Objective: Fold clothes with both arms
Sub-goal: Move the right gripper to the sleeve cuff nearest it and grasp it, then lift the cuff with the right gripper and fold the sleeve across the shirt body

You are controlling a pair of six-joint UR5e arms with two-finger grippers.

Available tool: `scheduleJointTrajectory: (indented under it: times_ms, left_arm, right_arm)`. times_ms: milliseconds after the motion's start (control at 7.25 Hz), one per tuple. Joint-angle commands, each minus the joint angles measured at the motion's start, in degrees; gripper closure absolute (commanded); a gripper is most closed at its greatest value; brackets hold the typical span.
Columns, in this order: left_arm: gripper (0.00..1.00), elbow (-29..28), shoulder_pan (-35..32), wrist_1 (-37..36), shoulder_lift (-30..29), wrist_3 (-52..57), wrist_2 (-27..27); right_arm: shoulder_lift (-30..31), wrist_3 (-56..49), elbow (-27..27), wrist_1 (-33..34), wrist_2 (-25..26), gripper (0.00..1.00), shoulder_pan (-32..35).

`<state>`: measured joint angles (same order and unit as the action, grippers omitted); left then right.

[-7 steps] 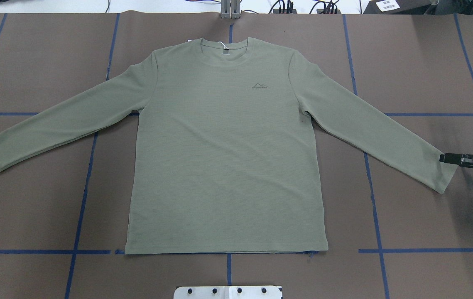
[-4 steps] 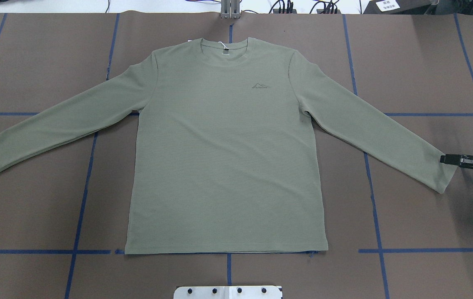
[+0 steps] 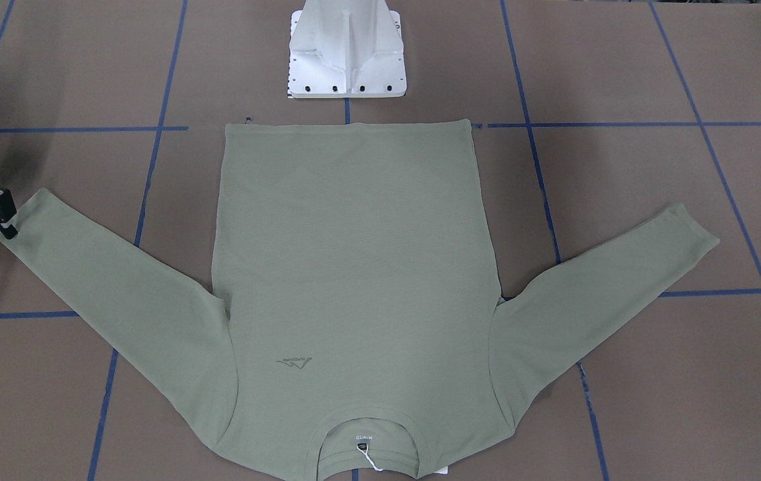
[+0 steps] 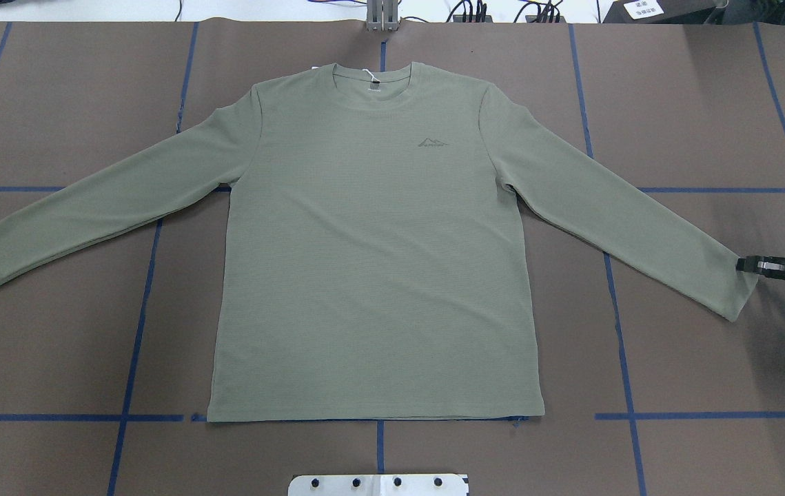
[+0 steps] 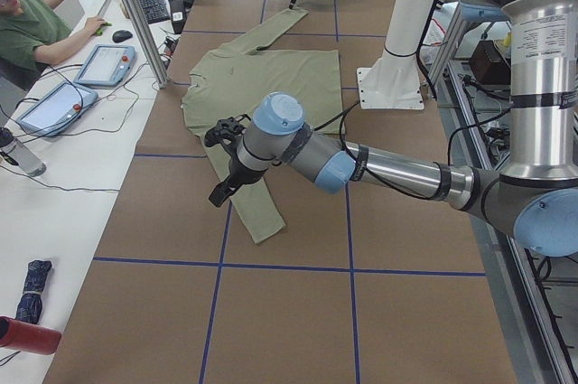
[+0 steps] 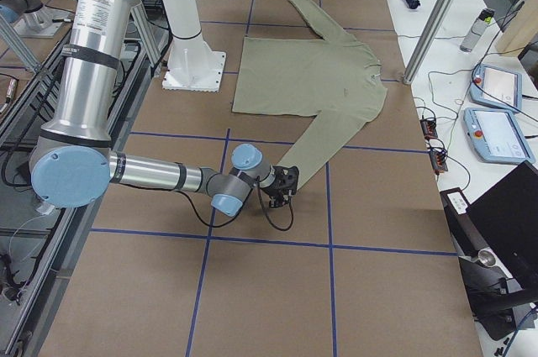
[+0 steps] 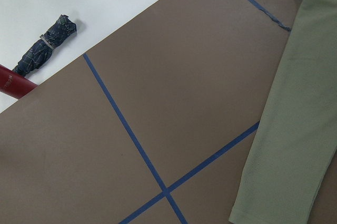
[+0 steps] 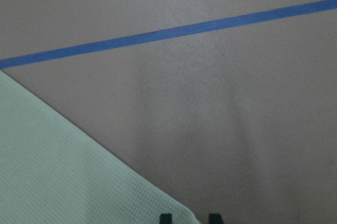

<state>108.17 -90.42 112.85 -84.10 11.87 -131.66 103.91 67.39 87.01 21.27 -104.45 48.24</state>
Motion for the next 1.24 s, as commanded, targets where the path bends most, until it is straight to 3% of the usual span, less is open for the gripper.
scheduleJointTrajectory:
  times_ms: [0, 138, 276, 551, 689, 1103]
  left_arm:
    - [0.00, 0.1, 0.0, 0.0, 0.0, 0.0, 0.0]
    - [0.00, 0.2, 0.0, 0.0, 0.0, 0.0, 0.0]
    - [0.00, 0.5, 0.0, 0.0, 0.0, 0.0, 0.0]
    - [0.00, 0.3, 0.1, 0.0, 0.0, 0.0, 0.0]
    - [0.00, 0.3, 0.1, 0.0, 0.0, 0.0, 0.0]
    - [0.00, 0.1, 0.1, 0.0, -0.1, 0.0, 0.0]
  right_arm:
    - [0.0, -0.1, 1.0, 0.2, -0.5, 1.00, 0.1]
    - [0.2, -0.1, 3.2, 1.1, -0.9, 1.00, 0.4]
    - [0.3, -0.1, 7.7, 6.2, -2.1, 1.00, 0.5]
    - [-1.8, -0.1, 21.3, 26.8, -1.9, 1.00, 1.3]
    - [-8.6, 0.0, 23.7, 37.1, -1.7, 1.00, 1.5]
    - [-39.0, 1.9, 22.2, 73.2, 1.2, 1.00, 0.9]
